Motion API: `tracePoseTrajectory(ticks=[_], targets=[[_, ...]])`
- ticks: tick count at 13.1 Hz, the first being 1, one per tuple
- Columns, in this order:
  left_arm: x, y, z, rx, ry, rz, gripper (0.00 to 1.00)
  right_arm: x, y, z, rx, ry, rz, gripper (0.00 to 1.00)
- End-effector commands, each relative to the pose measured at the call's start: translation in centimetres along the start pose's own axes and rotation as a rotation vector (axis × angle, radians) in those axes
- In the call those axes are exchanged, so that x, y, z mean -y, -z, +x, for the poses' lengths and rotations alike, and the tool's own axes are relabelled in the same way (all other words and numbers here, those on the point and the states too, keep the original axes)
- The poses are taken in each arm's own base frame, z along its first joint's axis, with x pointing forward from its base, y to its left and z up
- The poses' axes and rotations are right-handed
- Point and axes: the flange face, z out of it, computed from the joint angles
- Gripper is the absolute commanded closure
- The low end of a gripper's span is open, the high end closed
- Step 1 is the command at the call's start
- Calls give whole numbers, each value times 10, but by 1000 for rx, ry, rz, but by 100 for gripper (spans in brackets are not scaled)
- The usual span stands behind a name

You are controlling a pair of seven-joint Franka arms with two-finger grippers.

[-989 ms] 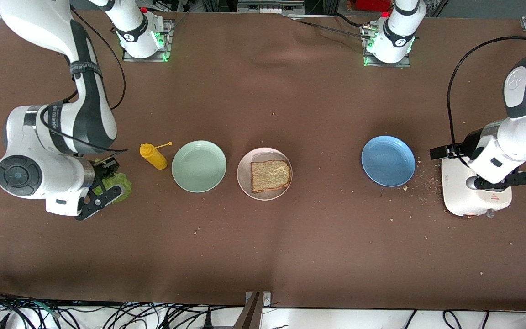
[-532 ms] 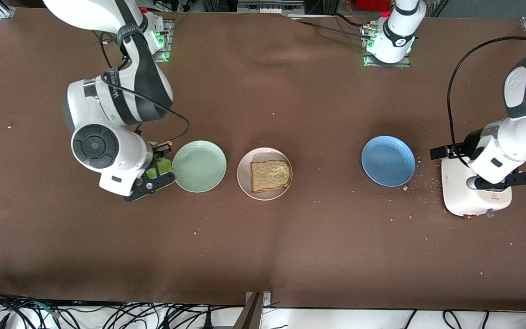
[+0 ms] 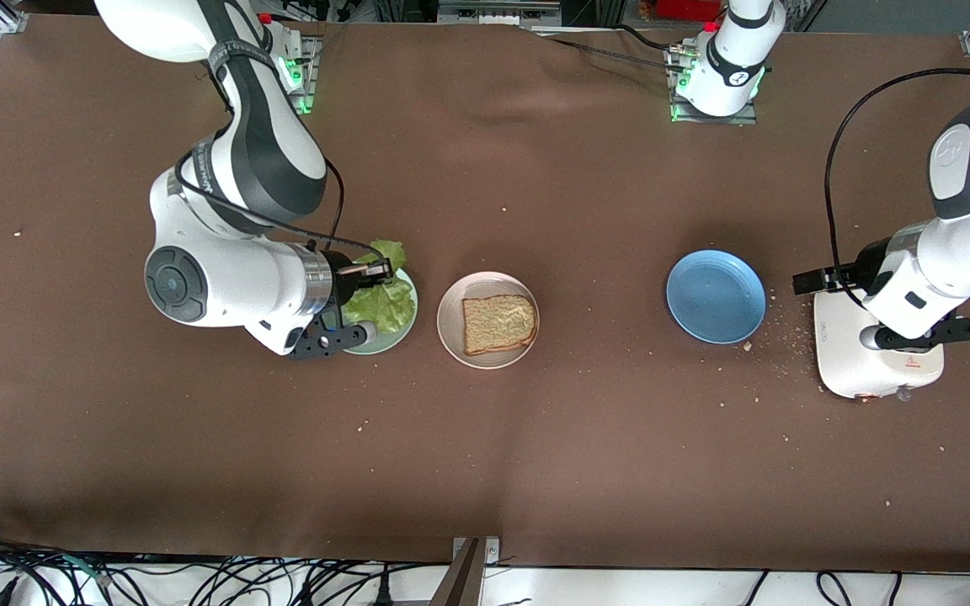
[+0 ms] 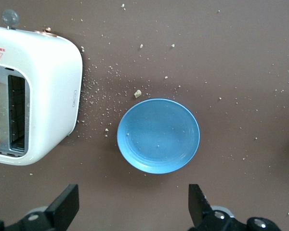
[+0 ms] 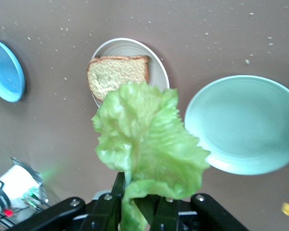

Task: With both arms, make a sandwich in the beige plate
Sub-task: 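Carry the lettuce leaf with the right gripper over the beige plate, then lower the lettuce onto the bread while the left gripper grasps the toast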

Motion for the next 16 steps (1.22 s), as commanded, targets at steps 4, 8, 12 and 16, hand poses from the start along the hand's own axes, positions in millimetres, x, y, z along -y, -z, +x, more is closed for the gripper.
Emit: tracePoseTrajectory(ticks=[4,8,12,16], targets=[[9,0,2,-9,6,34,0,-12,-93,29,-28,-185,196,100],[9,-1,3,-15,5,33,0,4,-153,44,-86,-301,281,100],[11,-7,6,-11,5,56,0,13,-194,46,-101,-375,319,100],[47,-16,17,-23,12,108,0,14,-223,42,-73,-422,361,100]])
